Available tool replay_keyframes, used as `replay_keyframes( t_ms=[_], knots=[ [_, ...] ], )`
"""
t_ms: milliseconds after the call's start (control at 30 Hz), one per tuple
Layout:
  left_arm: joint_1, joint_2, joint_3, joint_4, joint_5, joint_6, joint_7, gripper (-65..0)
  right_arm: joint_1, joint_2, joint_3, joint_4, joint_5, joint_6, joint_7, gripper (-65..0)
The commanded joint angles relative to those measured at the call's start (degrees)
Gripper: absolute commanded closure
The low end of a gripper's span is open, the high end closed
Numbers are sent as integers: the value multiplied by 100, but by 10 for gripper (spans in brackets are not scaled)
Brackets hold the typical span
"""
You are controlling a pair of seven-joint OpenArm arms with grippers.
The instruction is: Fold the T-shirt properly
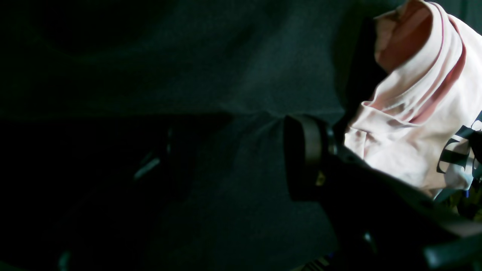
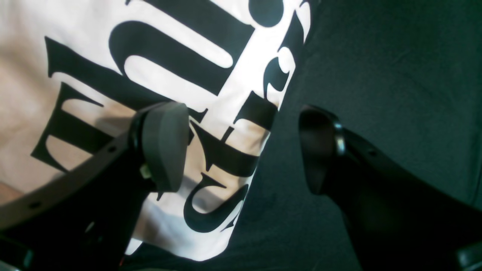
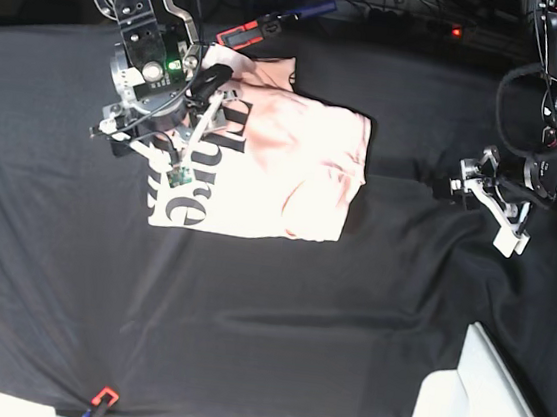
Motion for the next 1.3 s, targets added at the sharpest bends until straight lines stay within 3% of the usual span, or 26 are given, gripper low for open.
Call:
replay_keyframes(
  t_ms=[0, 100, 200, 500, 667, 733, 933, 1267],
  knots=[
    [-62, -119, -45, 81, -64, -51, -46, -366, 36, -7, 21, 84, -55, -2, 81, -399],
    [-62, -119, -45, 54, -64, -51, -46, -366, 36, 2, 21, 75, -55, 7, 72, -299],
    [-62, -119, -45, 54, -64, -51, -46, -366, 36, 2, 30, 75, -55, 306, 46, -248],
    [-53, -119, -45, 54, -64, -51, -46, -366, 9, -25, 162, 58, -55, 420, 37, -248],
    [-53, -119, -45, 45, -64, -51, -46, -366, 27, -253, 637, -399, -55, 438, 99, -310],
    [-53, -119, -45, 45, -64, -51, -46, -366, 9, -253, 637, -417, -55, 438, 239, -277],
    [-62, -119, -45, 45, -64, -51, -46, -366, 0, -253, 681, -417, -55, 438, 327, -58],
    [-80, -119, -45, 45, -64, -51, -46, -366, 0, -183, 1050, -267, -91, 438, 318, -39]
  ],
)
